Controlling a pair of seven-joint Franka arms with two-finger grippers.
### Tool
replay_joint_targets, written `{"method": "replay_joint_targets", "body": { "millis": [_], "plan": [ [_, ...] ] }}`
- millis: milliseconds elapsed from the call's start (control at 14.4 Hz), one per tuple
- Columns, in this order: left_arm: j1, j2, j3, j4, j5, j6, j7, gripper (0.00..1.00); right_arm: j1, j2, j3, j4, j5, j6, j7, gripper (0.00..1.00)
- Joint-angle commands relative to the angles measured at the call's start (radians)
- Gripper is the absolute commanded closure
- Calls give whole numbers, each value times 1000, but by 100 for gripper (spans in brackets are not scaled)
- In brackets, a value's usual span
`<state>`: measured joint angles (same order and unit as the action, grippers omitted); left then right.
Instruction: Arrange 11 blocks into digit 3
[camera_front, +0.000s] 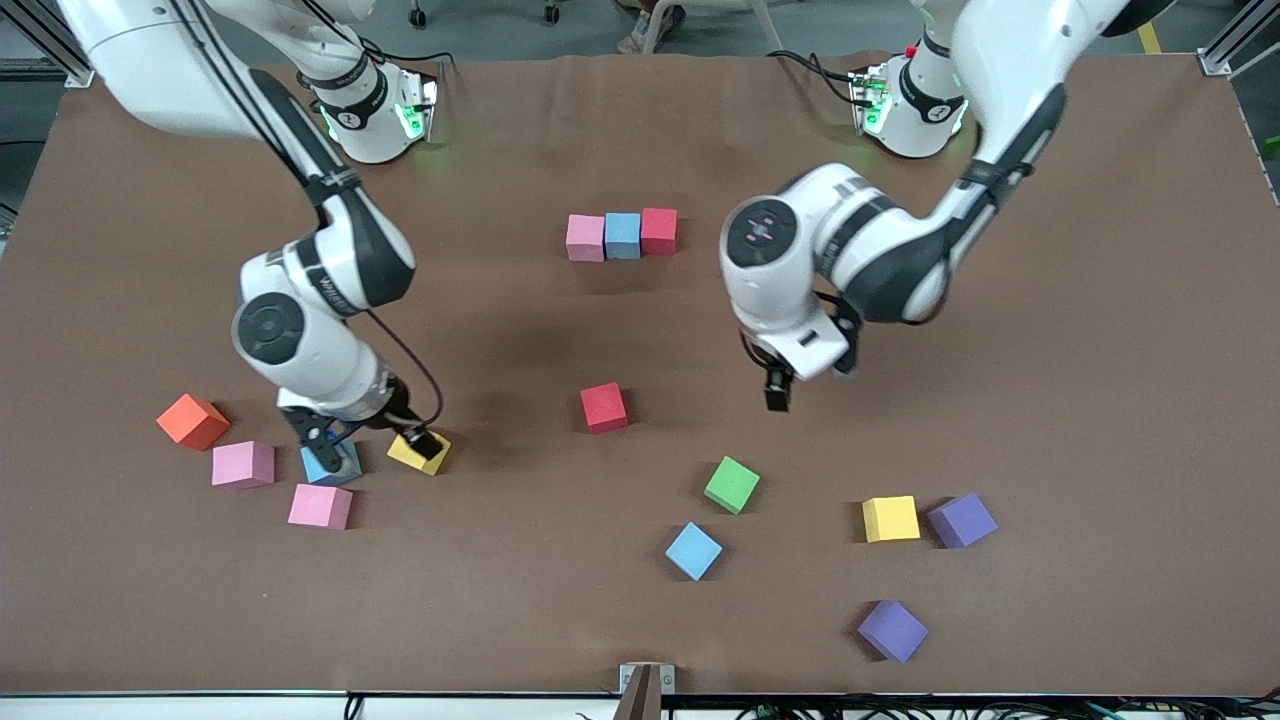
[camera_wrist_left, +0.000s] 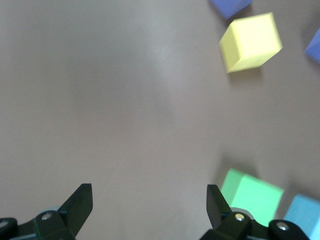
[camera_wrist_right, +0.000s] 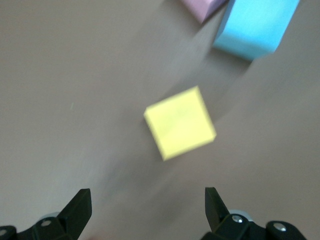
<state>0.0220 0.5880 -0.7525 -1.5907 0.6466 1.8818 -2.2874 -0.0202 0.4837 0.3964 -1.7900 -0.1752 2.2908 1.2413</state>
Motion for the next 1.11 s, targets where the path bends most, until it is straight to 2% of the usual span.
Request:
{"method": "replay_joint_targets", "body": {
  "millis": [0, 278, 486, 694, 902, 1041],
  "plan": [
    [62, 24, -11, 44, 27, -1, 162, 0, 92, 21, 1, 32, -18, -10, 136, 0],
    [177, 24, -8, 46, 13, 0, 562, 0, 212, 96, -5, 101, -27, -13, 470, 0],
    [211, 19, 42, 46, -22, 2, 851, 0, 226, 177, -5, 199, -27, -14, 703, 0],
    [204, 4, 114, 46, -111, 8, 1168, 0, 244, 223, -11, 254, -29, -8, 788, 0],
    [202, -1, 143, 48, -186, 40, 1411, 0, 259, 242, -16, 256, -29, 27, 796, 0],
    [197, -8, 165, 48, -221, 71, 1606, 0, 327, 251, -63, 261, -35, 47, 831, 0]
  ]
}}
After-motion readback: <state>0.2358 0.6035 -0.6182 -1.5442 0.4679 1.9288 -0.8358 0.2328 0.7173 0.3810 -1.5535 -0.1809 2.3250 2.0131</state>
